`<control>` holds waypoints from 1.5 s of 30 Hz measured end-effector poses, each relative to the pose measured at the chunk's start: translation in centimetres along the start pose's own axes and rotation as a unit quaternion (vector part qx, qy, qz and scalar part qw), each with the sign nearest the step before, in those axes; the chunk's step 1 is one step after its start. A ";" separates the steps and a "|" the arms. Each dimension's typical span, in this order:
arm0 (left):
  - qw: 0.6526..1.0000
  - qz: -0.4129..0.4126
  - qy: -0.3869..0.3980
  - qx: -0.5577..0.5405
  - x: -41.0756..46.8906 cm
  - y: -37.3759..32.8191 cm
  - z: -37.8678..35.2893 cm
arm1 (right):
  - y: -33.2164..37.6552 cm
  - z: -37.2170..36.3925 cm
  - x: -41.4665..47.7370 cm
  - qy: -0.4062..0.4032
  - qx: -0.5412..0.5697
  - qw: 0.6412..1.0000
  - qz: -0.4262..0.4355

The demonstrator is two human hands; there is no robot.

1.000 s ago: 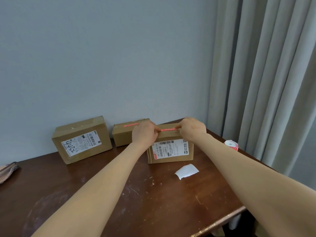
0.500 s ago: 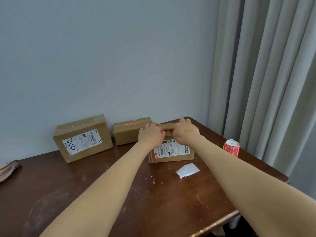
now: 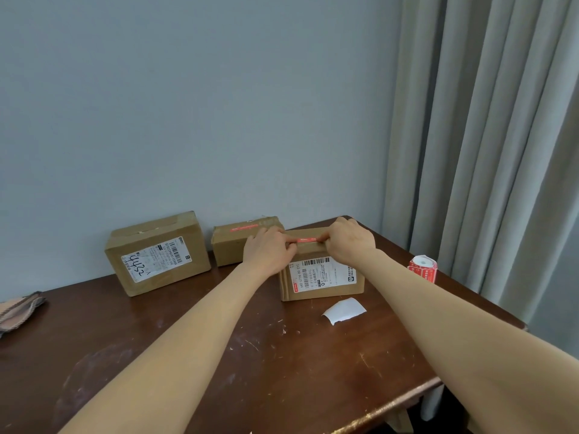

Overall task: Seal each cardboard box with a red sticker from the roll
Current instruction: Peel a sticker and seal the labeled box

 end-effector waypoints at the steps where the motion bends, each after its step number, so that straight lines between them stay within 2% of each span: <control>1: 1.000 -0.001 0.001 0.002 0.0 -0.1 0.1 | 0.0 0.1 -0.1 -0.004 0.002 1.000 -0.004; 11: 1.000 -0.011 -0.006 0.005 0.2 -0.5 0.3 | -2.1 0.5 -0.1 -0.055 -0.021 0.997 -0.057; 18: 0.999 0.012 0.046 -0.011 0.3 -1.4 -0.9 | -2.4 -0.7 0.4 0.000 -0.041 0.997 -0.063; 20: 0.999 0.008 0.033 -0.023 0.3 -1.2 -0.9 | -2.5 -0.3 0.3 -0.006 -0.035 0.998 -0.055; 23: 0.999 -0.003 -0.033 -0.042 0.0 -0.7 -0.5 | -2.5 0.1 0.1 -0.024 -0.032 0.998 -0.038; 27: 0.999 -0.017 -0.038 -0.025 -0.2 -0.5 -0.5 | -2.3 0.0 -0.3 -0.013 -0.049 0.998 -0.031; 30: 0.996 -0.033 -0.074 -0.020 -0.5 -0.5 -0.3 | -2.2 0.3 -0.5 -0.029 -0.058 0.998 -0.019; 34: 0.996 -0.003 -0.040 -0.076 -0.6 -0.4 -0.7 | -2.2 0.1 -0.6 -0.012 -0.065 0.998 -0.008; 37: 0.989 0.025 -0.029 -0.144 -0.5 -0.2 -0.8 | -2.4 0.7 -0.6 -0.015 -0.017 0.999 -0.026; 40: 0.965 0.119 -0.057 -0.227 -1.0 0.8 -0.1 | -3.7 1.3 -0.7 -0.043 0.079 0.989 -0.119; 42: 0.949 0.167 -0.051 -0.263 -1.5 1.4 0.1 | -4.5 1.4 -1.1 -0.020 0.157 0.970 -0.187; 45: 0.940 0.199 0.003 -0.278 -2.2 1.7 -0.2 | -5.1 0.7 -1.8 0.054 0.266 0.928 -0.257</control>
Point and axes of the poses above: each hand's wrist, its own x-axis towards the middle knuckle, its own z-axis out of the back of the hand, y = z × x, the point moved 3 cm from there along x, towards the middle knuckle, and after that the axes turned 14 degrees about -y, right-handed, at the moved point
